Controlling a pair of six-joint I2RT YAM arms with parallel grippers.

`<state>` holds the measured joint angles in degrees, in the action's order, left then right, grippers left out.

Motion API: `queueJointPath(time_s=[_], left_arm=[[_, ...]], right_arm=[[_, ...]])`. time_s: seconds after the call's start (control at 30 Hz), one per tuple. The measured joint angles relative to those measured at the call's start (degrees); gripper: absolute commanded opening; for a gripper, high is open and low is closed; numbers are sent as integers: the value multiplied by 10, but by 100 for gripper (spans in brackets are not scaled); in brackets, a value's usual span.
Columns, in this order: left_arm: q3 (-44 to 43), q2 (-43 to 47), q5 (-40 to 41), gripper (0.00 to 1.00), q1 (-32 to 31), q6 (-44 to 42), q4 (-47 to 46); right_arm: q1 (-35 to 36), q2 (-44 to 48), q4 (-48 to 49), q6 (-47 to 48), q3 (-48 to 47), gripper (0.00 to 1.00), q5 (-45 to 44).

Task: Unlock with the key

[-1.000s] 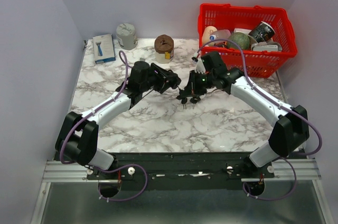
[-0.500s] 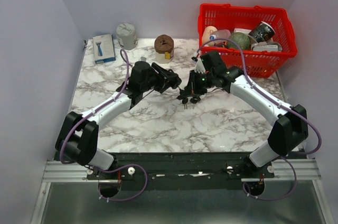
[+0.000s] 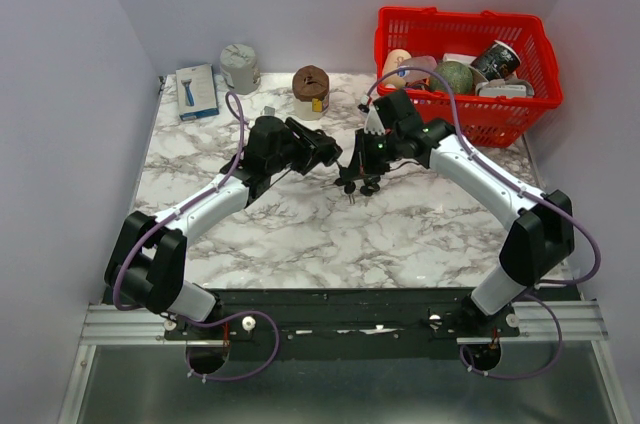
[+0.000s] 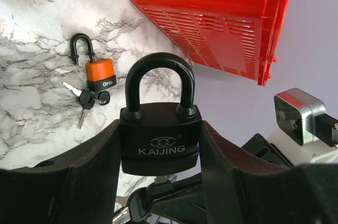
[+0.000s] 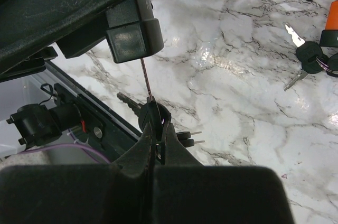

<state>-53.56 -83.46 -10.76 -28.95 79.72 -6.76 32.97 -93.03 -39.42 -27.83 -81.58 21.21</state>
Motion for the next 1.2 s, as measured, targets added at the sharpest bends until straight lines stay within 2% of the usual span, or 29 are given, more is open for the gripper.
queueJointPath(time_s=[0.33,0.63,1.2], left_arm=[[0,0,11,0,0,0,-4],[0,0,12,0,0,0,-6],[-10,-33,-35,0,12,-5,-21]], right_arm=[[0,-18,-19,8,-29,1,-6],[0,-22,-18,57,-32,1,-25],[-10,-1,42,76,26,1,-43]])
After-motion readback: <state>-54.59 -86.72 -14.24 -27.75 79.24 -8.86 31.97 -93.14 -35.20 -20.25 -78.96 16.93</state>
